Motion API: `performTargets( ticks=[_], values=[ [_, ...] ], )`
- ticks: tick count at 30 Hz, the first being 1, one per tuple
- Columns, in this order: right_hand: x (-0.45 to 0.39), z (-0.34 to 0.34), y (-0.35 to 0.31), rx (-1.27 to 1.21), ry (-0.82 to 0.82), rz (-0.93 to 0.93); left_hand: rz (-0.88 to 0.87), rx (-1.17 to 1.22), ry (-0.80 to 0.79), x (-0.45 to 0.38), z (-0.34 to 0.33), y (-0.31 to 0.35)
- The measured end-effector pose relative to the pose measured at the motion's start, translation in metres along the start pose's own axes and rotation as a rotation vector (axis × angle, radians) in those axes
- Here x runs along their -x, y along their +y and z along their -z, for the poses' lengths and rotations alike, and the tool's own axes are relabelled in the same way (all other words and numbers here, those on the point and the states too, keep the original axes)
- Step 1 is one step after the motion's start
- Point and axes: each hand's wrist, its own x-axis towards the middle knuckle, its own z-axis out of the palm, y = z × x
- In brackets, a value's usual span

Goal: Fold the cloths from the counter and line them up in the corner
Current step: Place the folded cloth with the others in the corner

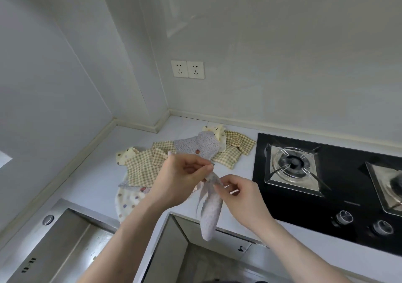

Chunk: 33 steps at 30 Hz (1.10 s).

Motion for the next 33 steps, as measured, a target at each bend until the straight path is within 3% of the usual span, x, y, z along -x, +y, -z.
performTargets(
  ticks=[6, 11, 15, 18, 23, 28, 33],
  values=[
    [-0.007, 0.033, 0.015, -0.108, 0.04, -0.017, -0.064, -0.017, -0.066, -0.014, -0.021, -0.026],
    [-0.009, 0.055, 0.015, -0.382, 0.02, -0.123, 0.046, -0.115, -0.351, -0.027, -0.057, -0.053],
    [-0.013, 0.071, 0.037, -0.561, 0.118, -0.302, -0.009, -0.133, -0.252, -0.034, -0.076, -0.052],
    [-0.012, 0.089, 0.052, -0.479, 0.2, -0.341, -0.038, -0.066, -0.223, -0.038, -0.081, -0.051],
    [-0.003, 0.101, 0.064, -0.161, 0.029, -0.358, -0.126, -0.213, -0.263, -0.047, -0.085, -0.04],
    [-0.018, 0.108, 0.076, 0.006, 0.04, -0.293, -0.077, -0.273, -0.354, -0.065, -0.085, -0.043],
    [-0.051, 0.125, 0.082, -0.011, -0.037, -0.283, 0.048, -0.176, -0.603, -0.099, -0.08, -0.045]
  ],
)
